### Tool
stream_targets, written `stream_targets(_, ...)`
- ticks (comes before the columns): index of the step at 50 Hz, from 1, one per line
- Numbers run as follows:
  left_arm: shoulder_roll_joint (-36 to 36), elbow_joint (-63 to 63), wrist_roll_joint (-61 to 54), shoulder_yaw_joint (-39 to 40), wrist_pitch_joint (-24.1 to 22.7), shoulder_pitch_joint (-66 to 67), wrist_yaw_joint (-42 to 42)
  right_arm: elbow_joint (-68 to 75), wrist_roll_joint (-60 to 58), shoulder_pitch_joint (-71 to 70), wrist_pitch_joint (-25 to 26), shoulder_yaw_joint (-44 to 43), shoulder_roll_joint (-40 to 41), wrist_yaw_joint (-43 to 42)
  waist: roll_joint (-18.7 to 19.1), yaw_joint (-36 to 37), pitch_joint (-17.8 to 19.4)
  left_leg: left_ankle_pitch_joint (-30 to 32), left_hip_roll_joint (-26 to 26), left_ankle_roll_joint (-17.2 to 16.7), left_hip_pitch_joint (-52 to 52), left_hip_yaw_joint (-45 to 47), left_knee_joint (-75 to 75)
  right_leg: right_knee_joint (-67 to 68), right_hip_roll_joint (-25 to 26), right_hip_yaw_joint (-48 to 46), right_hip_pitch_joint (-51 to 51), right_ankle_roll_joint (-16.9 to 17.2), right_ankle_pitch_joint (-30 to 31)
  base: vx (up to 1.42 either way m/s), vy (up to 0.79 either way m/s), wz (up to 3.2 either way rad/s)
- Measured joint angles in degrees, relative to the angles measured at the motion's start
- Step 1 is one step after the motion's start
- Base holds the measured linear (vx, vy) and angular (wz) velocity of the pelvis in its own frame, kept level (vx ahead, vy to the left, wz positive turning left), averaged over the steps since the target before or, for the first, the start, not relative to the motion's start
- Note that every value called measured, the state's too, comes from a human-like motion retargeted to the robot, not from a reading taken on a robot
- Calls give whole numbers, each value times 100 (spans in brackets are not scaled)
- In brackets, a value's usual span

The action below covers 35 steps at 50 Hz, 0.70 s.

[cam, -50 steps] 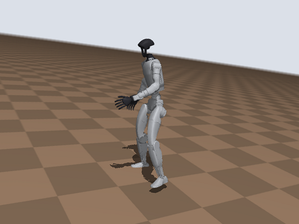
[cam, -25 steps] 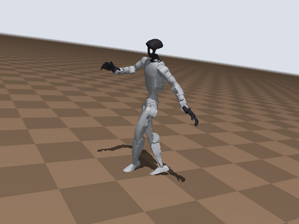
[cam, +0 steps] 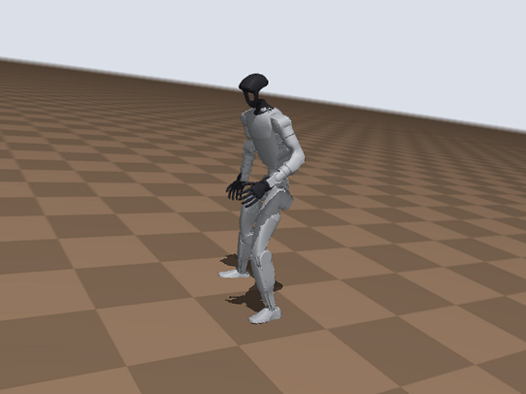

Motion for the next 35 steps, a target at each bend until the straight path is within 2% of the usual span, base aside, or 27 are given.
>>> stream_targets(3, 110, -178, 454, 93, 27, 151, -16, 244, -238, -152, 84, 173, -200, 322, -60, -145, -130, 201, 148, 150, 357, 4, -441, 53, 267, 49, 80, -272, -85, 9, -37, -26)
stream_targets(6, 216, 10, 721, 23, 60, 293, -237, 74, -375, -105, -30, 240, -346, 441, -120, -232, -332, 256, 247, 253, 553, -21, -628, 113, 421, 32, 166, -372, -215, 15, -27, -11)
stream_targets(8, 37, 287, -67, -52, -98, 357, -301, -122, -352, -18, -159, 275, -434, 401, -119, -172, -472, 253, 346, 262, 660, 30, -681, 170, 512, 66, 162, -358, -264, 15, -17, -32)
stream_targets(10, 168, 867, 834, -133, 130, 403, -526, -289, -423, -35, -210, 358, -603, 489, -156, -206, -572, 434, 242, 134, 756, 50, -978, -303, 463, 13, 357, -362, -84, 2, -8, -5)
stream_targets(12, 28, 1491, 1052, -135, 174, 501, -496, -350, -410, -110, -306, 433, -681, 469, -182, -166, -627, 466, 272, 27, 888, 158, -1100, -402, 468, 25, 419, -308, -67, 5, -4, -21)
stream_targets(18, -450, 3468, 625, -49, 457, 825, -587, -498, -409, -318, -302, 620, -788, 241, -94, 73, -694, 139, 368, -52, 960, 298, -848, -501, 449, 57, 531, -296, -75, 7, 10, -16)
stream_targets(21, -443, 4145, 785, 33, 834, 936, -1247, -1206, -190, 156, -339, 628, -798, 209, -12, 431, -698, -236, 316, 136, 732, 203, -329, -486, 339, 41, 559, -286, -137, 9, 24, 6)
stream_targets(25, -121, 4586, 1088, 246, 1141, 1170, -2027, -2049, -338, 1025, -261, 575, -755, 707, -30, 879, -894, -699, 28, 598, 400, 27, 263, -387, 58, -223, 580, -185, 65, 15, 39, 36)
stream_targets(28, 17, 4872, 855, 531, 1027, 1488, -1694, -2027, -896, 1299, -153, 585, -706, 789, -6, 998, -1048, -690, -147, 751, 571, 54, 250, 2, -104, -412, 525, -238, 583, 17, 57, 8)
stream_targets(32, -3, 5456, 521, 836, 832, 1867, -1035, -1639, -1257, 1231, -86, 565, -701, 561, 274, 936, -1147, -593, -225, 621, 1325, 275, -318, 1579, -242, -1189, -66, -662, 1387, 10, 70, -35)
stream_targets(33, 15, 5615, 533, 845, 857, 1878, -982, -1586, -1203, 1185, -86, 535, -723, 565, 363, 880, -1149, -556, -250, 586, 1500, 311, -486, 2080, -276, -1541, -272, -798, 1365, 2, 71, -10)
stream_targets(35, 107, 5895, 679, 804, 987, 1764, -1003, -1557, -1031, 1090, -83, 499, -788, 679, 501, 735, -1117, -462, -335, 487, 1749, 302, -788, 2897, -191, -2119, -659, -894, 932, -1, 66, 21)
